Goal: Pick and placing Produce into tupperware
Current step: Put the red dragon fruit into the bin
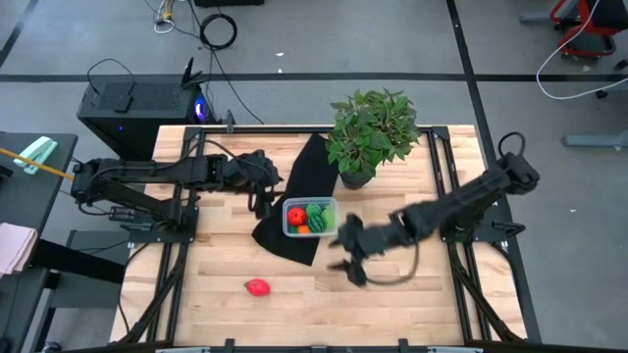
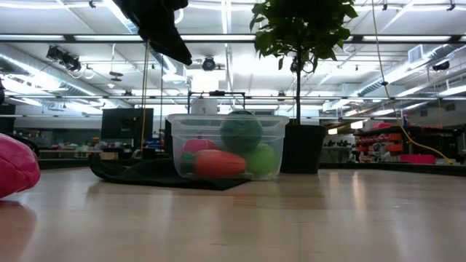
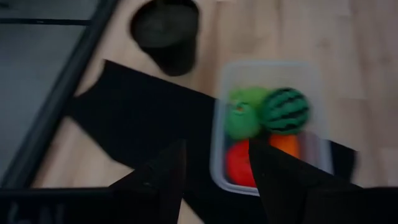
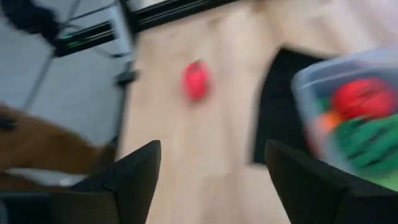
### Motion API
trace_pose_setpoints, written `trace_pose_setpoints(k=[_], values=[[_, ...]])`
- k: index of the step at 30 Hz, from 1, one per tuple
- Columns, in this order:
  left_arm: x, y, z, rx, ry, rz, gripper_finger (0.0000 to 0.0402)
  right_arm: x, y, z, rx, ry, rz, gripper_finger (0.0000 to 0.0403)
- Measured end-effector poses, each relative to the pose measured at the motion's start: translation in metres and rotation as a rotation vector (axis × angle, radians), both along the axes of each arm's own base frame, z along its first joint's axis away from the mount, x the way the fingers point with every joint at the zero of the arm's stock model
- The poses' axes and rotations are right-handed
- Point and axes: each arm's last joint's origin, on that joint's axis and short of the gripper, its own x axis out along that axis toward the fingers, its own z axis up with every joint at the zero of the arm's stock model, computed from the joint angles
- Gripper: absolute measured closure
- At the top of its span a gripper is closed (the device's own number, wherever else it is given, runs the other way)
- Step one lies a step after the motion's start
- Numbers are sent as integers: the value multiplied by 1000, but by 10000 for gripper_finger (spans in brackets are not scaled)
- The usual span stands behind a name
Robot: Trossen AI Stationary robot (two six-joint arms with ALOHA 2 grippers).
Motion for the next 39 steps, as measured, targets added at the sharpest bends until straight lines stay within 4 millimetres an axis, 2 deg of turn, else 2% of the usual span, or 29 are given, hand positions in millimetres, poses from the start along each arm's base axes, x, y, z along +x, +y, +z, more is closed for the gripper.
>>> trace_pose_setpoints(k=[6, 10, 14, 22, 29, 32, 36, 39], values=[[-2, -24, -4, -71, 44, -135, 209, -31, 55, -10, 63, 69, -29, 141], [-8, -50, -8, -121, 109, -227, 204, -56, 72, -22, 22, 153, -81, 151], [-15, -74, -11, -164, 157, -274, 202, -72, 76, -33, 16, 218, -172, 154], [-32, -130, -14, -247, 167, -410, 208, -83, 77, -51, 35, 225, -271, 154], [-56, -149, -59, -255, 316, -437, 192, -83, 77, -53, 8, 214, -244, 156], [-62, -155, -76, -292, 313, -428, 180, -82, 78, -51, 32, 196, -245, 155], [-66, -164, -85, -335, 264, -439, 164, -80, 80, -49, 62, 173, -243, 155], [-65, -168, -90, -277, 219, -458, 152, -79, 80, -49, 85, 165, -270, 158]])
